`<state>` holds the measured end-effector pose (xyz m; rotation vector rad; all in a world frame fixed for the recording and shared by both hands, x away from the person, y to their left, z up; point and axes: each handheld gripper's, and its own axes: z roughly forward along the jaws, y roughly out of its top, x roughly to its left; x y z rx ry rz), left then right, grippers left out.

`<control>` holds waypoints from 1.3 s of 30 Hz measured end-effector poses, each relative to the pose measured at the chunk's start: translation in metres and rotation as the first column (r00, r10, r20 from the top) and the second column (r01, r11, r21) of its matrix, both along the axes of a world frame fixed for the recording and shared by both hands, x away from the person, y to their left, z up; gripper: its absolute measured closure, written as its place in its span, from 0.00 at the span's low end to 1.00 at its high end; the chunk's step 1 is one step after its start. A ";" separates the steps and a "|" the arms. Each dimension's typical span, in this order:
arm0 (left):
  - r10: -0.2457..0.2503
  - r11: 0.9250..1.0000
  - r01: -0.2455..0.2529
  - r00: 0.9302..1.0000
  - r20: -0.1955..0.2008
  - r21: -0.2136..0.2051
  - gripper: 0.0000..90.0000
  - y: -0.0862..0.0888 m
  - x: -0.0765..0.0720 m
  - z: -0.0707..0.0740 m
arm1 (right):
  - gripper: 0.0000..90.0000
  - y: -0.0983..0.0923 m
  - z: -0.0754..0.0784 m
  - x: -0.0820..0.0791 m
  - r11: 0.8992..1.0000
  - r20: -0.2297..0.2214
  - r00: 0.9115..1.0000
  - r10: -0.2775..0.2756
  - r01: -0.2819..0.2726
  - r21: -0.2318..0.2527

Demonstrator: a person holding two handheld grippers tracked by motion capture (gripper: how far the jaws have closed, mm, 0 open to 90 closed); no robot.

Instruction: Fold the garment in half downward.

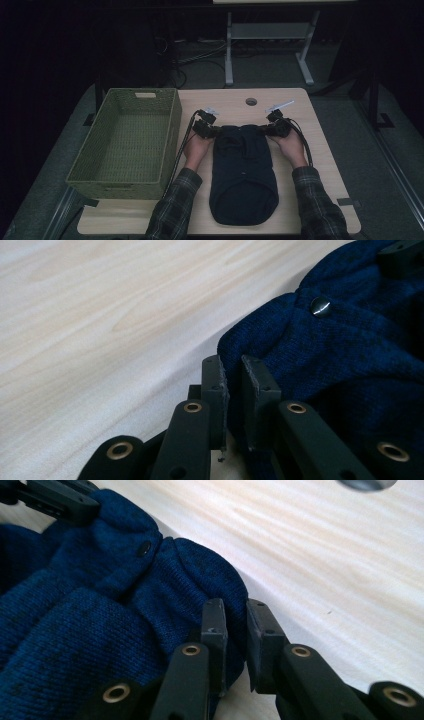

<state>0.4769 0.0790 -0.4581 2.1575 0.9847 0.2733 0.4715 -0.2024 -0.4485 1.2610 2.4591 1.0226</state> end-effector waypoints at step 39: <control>-0.006 0.999 0.021 0.961 0.277 -0.050 0.90 0.001 -0.028 0.087 | 0.88 -0.010 0.073 -0.030 0.997 0.236 0.972 -0.020 0.001 0.082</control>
